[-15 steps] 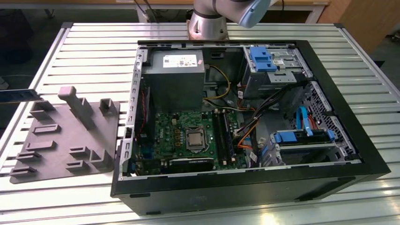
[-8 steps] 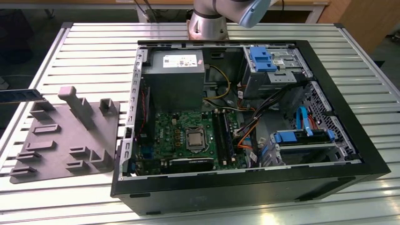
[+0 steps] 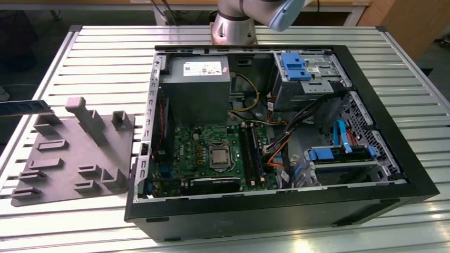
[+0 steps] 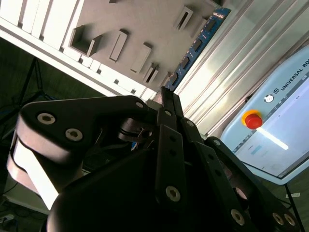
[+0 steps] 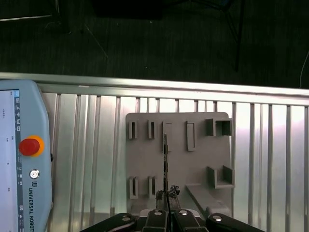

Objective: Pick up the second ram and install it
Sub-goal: 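Pick up the second ram and move it above second insertion slot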

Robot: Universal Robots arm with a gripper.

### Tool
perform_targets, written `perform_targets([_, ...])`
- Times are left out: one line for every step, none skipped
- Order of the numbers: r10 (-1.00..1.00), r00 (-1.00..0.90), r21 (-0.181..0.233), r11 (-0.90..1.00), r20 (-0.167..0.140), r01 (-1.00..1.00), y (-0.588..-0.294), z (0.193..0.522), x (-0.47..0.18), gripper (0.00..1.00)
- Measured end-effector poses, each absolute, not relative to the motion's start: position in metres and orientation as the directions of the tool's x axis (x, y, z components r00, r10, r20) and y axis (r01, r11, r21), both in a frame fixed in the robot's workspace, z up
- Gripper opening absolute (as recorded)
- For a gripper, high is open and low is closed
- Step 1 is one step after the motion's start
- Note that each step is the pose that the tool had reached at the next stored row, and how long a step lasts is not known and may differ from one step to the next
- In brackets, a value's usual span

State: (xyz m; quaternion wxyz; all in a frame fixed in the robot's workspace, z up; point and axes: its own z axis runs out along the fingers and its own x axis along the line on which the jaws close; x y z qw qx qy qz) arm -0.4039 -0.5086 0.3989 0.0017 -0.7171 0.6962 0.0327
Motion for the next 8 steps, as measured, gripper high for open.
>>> perform_targets([-0.998,0.028,0.043,-0.031,-0.049,-0.999,-0.5086,0.3989,-0.4034,0.12])
perform_targets([-0.998,0.028,0.043,-0.031,-0.049,-0.999,-0.5086,0.3989,-0.4029,0.12])
perform_targets([-0.998,0.028,0.043,-0.031,-0.049,-0.999,-0.5086,0.3989,-0.4025,0.12])
perform_targets([-0.998,0.028,0.043,-0.031,-0.049,-0.999,-0.5086,0.3989,-0.402,0.12])
perform_targets([-0.998,0.028,0.043,-0.031,-0.049,-0.999,-0.5086,0.3989,-0.4016,0.12])
perform_targets([-0.998,0.028,0.043,-0.031,-0.049,-0.999,-0.5086,0.3988,-0.4012,0.12])
perform_targets([-0.998,0.028,0.043,-0.031,-0.049,-0.999,-0.5086,0.3989,-0.4007,0.12])
perform_targets([-0.998,0.028,0.043,-0.031,-0.049,-0.999,-0.5086,0.3989,-0.4003,0.12])
